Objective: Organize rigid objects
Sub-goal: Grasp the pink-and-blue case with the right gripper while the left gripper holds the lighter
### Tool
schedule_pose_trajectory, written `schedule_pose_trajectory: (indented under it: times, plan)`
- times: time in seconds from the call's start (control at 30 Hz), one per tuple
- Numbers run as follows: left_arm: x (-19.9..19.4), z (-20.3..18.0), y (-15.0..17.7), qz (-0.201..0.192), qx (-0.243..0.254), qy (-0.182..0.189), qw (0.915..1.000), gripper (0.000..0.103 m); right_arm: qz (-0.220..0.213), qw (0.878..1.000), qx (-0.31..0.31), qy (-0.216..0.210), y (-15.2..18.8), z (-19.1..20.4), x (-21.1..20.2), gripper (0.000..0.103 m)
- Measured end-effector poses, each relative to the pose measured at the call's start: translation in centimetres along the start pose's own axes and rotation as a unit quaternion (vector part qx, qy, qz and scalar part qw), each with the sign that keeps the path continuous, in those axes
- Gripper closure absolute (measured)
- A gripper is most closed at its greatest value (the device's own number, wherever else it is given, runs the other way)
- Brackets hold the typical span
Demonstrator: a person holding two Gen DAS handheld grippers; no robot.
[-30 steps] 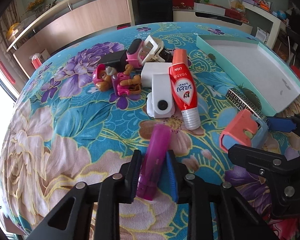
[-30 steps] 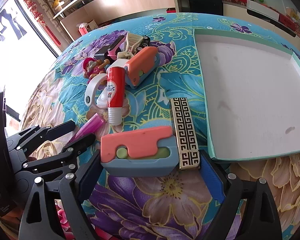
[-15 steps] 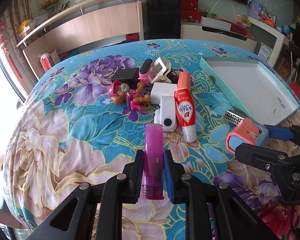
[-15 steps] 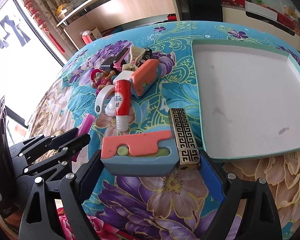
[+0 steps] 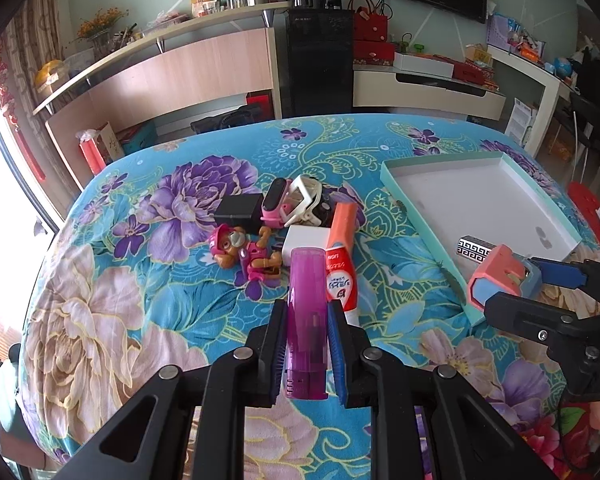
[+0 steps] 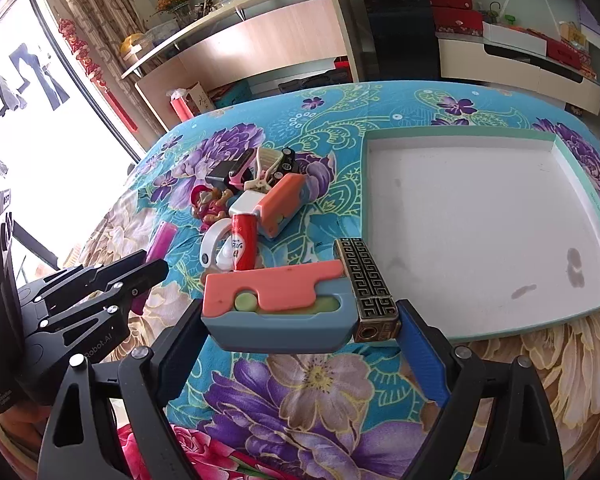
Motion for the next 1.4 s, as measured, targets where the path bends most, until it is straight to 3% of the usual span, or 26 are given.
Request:
schedule_pose_trajectory:
  times: [0.27, 0.5, 0.73, 1.0, 1.17, 1.4]
  plan:
    - [0.9, -5.5, -3.3, -0.004, 0.035, 0.026, 0.999, 0.082, -0.022, 0.998, 0.033, 0.04, -1.5, -6.0, -2.6, 0.012]
    - [2.1, -7.8, -2.0, 0.008, 0.048, 0.022, 0.9986, 0.082, -0.035, 0.998, 0.028, 0.036, -1.2, -7.8, -3.9, 0.012]
    - [3.2, -2.7, 1.3, 0.036, -0.016, -0.01, 0.9992, 0.082, -0.012, 1.0, -0.021, 0.01, -0.6, -3.9, -1.2, 0.012]
    - [4.0, 4.3, 4.2, 0.05, -0.086, -0.039, 0.9943, 0.082, 0.015, 0.997, -0.074, -0.029, -0.6, 3.1, 2.9, 0.012]
    - [5.1, 6.0, 5.6, 0.065, -0.107, -0.032, 0.9916, 0.082, 0.044, 0.994, -0.097, -0.022, 0.2, 5.3, 5.8, 0.012]
    - [5.8, 6.3, 6.3, 0.068, -0.115, -0.018, 0.9909, 0.082, 0.072, 0.992, -0.1, -0.021, 1.5, 5.4, 7.2, 0.012]
Point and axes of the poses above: each gripper's, at about its wrist camera, not at the fingertips, and x roughly the way its jaws point, z to its left, y to its underside, the point moved 1 cm from there along x, roughly the way its jaws point, and after that the axes turned 6 degrees about z, right-handed, at the moved point
